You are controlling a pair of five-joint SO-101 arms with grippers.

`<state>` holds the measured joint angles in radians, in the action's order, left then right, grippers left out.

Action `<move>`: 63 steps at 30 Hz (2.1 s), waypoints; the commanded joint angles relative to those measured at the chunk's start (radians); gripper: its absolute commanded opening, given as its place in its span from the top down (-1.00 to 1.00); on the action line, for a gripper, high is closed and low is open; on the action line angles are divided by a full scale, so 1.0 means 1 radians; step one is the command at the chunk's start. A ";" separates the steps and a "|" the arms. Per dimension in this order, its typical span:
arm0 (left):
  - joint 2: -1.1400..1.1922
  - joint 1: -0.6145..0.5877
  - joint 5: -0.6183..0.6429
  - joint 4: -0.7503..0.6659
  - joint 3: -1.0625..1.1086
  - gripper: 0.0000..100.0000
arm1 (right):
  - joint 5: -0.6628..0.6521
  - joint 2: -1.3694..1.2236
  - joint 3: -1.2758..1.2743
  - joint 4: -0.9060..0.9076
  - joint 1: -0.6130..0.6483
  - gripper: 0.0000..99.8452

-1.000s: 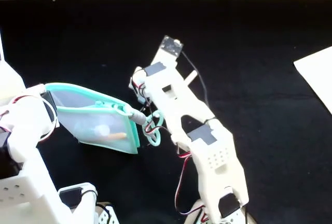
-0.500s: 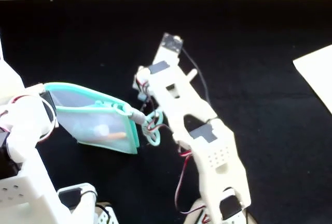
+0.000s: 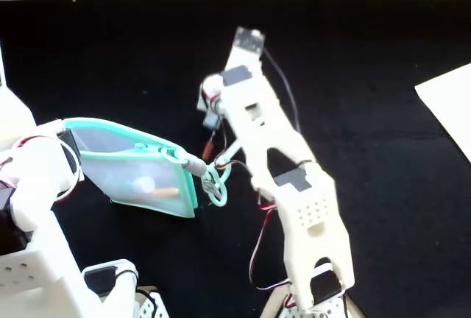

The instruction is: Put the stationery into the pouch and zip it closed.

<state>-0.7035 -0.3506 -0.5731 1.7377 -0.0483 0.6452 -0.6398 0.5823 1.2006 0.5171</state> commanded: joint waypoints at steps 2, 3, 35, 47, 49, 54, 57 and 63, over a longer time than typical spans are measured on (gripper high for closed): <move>0.005 -0.004 0.008 0.008 0.025 0.99 | -0.077 0.137 0.157 0.058 -0.012 0.99; 0.005 -0.004 0.008 0.008 0.025 0.99 | -0.089 0.150 0.182 0.068 -0.010 0.99; 0.005 -0.004 0.009 0.012 0.028 0.99 | -0.362 0.352 0.967 0.292 0.266 0.99; 0.005 -0.004 0.009 0.014 0.028 0.99 | -0.364 0.344 1.003 0.380 0.447 0.99; 0.005 -0.004 0.009 0.014 0.028 0.99 | -0.364 0.343 1.003 0.380 0.475 0.99; 0.005 -0.004 0.009 0.014 0.028 0.99 | -0.364 0.312 1.003 0.375 0.510 0.99; 0.005 -0.004 0.009 0.014 0.028 0.99 | -0.361 0.246 1.007 0.374 0.510 0.99; 0.004 -0.004 0.008 0.014 0.028 0.99 | -0.362 0.148 1.013 0.355 0.504 0.99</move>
<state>-0.7035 -0.3506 -0.5731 1.7377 -0.0422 0.2923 -0.4895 1.5689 1.5796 1.0157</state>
